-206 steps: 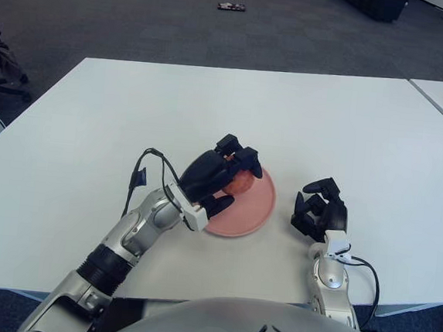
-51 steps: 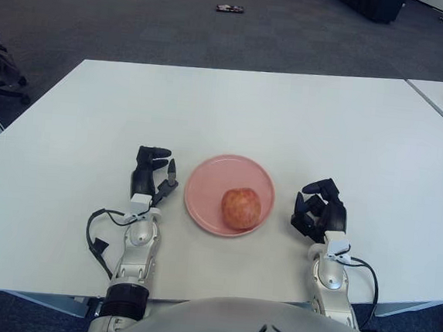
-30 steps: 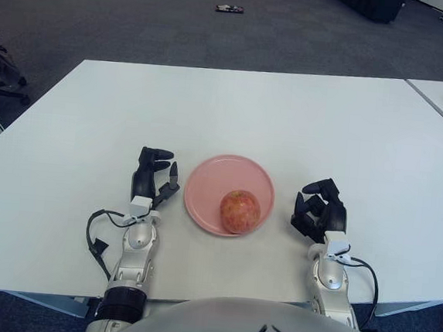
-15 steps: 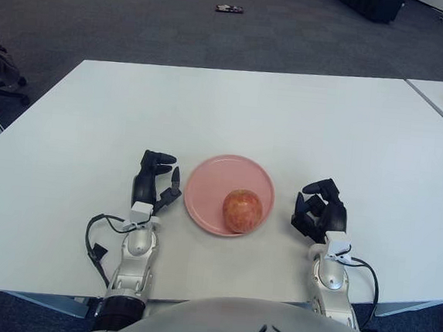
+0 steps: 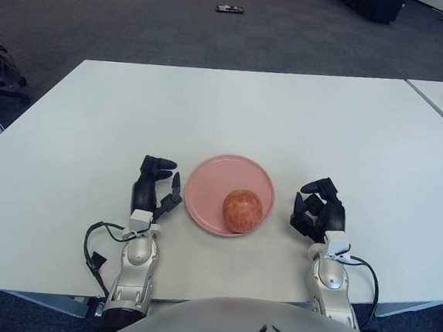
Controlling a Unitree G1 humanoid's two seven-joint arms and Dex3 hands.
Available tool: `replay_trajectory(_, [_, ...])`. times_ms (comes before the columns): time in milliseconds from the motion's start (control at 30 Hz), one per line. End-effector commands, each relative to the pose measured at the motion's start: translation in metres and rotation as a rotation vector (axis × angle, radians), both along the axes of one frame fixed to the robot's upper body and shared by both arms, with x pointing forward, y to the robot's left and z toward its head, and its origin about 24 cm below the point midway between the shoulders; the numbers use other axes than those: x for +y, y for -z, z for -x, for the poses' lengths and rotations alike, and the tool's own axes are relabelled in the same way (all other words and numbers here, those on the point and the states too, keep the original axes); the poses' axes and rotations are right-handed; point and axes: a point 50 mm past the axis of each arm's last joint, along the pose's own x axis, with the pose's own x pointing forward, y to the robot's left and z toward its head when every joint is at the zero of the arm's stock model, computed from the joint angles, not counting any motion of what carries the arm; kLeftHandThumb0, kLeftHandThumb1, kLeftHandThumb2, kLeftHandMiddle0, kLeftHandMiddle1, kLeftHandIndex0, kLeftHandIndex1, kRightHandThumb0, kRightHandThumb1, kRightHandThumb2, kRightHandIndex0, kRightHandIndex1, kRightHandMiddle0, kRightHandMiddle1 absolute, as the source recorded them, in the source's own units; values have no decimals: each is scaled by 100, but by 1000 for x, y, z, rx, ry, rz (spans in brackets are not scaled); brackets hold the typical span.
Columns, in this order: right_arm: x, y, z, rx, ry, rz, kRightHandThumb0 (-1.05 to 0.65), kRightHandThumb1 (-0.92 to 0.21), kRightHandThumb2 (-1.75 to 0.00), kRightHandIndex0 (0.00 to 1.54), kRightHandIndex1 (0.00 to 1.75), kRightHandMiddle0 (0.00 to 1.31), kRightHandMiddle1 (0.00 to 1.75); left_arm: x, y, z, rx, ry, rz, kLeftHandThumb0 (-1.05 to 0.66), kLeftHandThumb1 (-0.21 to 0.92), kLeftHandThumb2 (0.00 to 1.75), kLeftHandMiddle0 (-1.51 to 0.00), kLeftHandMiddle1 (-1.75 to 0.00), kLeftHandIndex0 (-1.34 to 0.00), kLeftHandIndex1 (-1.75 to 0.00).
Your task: Put the apple into the plate.
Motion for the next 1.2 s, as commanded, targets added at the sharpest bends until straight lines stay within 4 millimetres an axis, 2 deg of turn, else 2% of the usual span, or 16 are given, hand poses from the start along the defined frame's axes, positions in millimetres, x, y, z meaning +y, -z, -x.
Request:
replay_trajectory(0, [-1, 3, -1, 15, 2, -15, -42, -53, -106, 85, 171, 45, 175, 1, 12, 8, 69, -14, 5, -40, 61, 95, -61, -170, -39, -175])
replay_trajectory(533, [-1, 2, -3, 13, -19, 1, -42, -51, -108, 88, 174, 46, 175, 3, 12, 7, 46, -32, 0, -40, 61, 95, -63, -170, -39, -175])
replay_trajectory(1167, [-1, 1, -7, 29, -31, 3, -42, -52, -107, 83, 175, 45, 175, 5, 9, 6, 57, -70, -22, -40, 61, 96, -62, -170, -39, -175])
